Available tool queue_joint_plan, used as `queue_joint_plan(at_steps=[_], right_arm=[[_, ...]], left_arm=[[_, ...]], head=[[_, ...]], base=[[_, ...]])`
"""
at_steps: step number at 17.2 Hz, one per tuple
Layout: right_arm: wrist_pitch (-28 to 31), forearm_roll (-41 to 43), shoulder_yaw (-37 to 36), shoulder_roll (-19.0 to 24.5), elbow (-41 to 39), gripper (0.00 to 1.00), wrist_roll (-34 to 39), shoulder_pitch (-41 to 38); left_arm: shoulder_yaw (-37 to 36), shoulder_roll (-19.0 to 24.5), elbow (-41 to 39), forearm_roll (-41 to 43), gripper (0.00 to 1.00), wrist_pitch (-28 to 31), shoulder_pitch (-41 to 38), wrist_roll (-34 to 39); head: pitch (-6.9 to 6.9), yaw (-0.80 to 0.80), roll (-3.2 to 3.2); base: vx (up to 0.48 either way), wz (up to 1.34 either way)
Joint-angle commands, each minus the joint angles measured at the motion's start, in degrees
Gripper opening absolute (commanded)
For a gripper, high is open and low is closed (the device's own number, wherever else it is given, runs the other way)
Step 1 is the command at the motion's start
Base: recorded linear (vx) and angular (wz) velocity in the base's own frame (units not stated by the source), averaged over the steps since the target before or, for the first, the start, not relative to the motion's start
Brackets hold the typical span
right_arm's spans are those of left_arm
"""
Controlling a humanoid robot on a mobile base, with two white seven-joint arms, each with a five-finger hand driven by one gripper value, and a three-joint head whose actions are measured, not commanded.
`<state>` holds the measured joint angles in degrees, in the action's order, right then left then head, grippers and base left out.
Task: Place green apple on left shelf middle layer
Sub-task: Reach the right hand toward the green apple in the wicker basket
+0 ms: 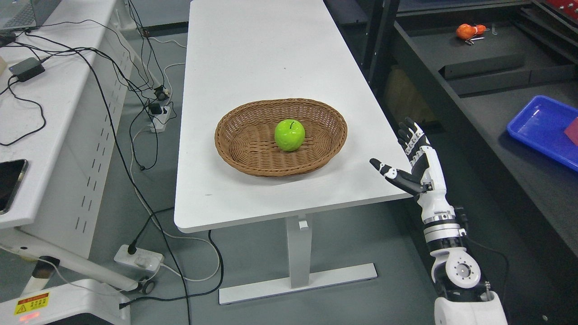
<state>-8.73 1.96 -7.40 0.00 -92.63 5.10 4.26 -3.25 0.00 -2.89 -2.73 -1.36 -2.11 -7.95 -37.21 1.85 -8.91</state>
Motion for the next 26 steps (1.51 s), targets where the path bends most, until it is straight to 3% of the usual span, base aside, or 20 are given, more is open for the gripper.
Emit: queue_joint_plan(at_steps=[1, 4, 6, 7, 10, 11, 15, 17, 22, 26], right_arm=[[0.38, 0.94, 0.89, -1.00, -0.10, 1.00, 0.60, -0.21], [-0.75, 1.29, 0.02, -1.00, -0.10, 1.00, 0.70, -0.83], [-4.69, 0.33, 0.28, -1.00, -0.36, 1.00, 0.78, -0.66], [-6.63, -1.94, 1.06, -3.05, -0.45, 1.00, 0.87, -0.48], [-6.57, -19.57, 6.34, -11.31, -1.15, 1.00, 1.05, 1.70], [-6.13, -19.80, 6.35, -11.95, -1.24, 1.00, 1.57, 1.89], [-9.17, -19.63, 6.78, -12.04, -3.96, 1.00, 6.48, 2.94], [-10.87, -19.80, 11.68, -11.95, -3.97, 0.98, 14.45, 6.61], [-7.97, -23.30, 19.51, -12.92, -3.27, 0.97, 16.52, 16.38], [-5.42, -28.24, 25.93, -12.92, 4.64, 0.97, 18.09, 21.41]], left_arm=[[0.00, 1.00, 0.07, 0.00, 1.00, -0.05, 0.00, -0.05], [0.00, 1.00, -0.01, 0.00, 1.00, -0.05, 0.00, -0.05], [0.00, 1.00, -0.01, 0.00, 1.00, -0.05, 0.00, -0.05], [0.00, 1.00, -0.01, 0.00, 1.00, -0.05, 0.00, -0.05], [0.00, 1.00, -0.01, 0.00, 1.00, -0.05, 0.00, -0.05], [0.00, 1.00, -0.01, 0.00, 1.00, -0.05, 0.00, 0.04], [0.00, 1.00, -0.01, 0.00, 1.00, -0.14, 0.00, 0.04], [0.00, 1.00, -0.01, 0.00, 1.00, -0.05, 0.00, -0.05], [0.00, 1.00, -0.01, 0.00, 1.00, -0.05, 0.00, 0.04], [0.00, 1.00, -0.01, 0.00, 1.00, -0.14, 0.00, -0.05]], head=[[0.00, 0.00, 0.00], [0.00, 0.00, 0.00], [0.00, 0.00, 0.00], [0.00, 0.00, 0.00], [0.00, 0.00, 0.00], [0.00, 0.00, 0.00], [0.00, 0.00, 0.00], [0.00, 0.00, 0.00], [0.00, 0.00, 0.00], [0.00, 0.00, 0.00]], base=[[0.000, 0.00], [0.000, 0.00], [0.000, 0.00], [0.000, 0.00], [0.000, 0.00], [0.000, 0.00], [0.000, 0.00], [0.011, 0.00], [0.122, -0.02], [0.234, -0.03]])
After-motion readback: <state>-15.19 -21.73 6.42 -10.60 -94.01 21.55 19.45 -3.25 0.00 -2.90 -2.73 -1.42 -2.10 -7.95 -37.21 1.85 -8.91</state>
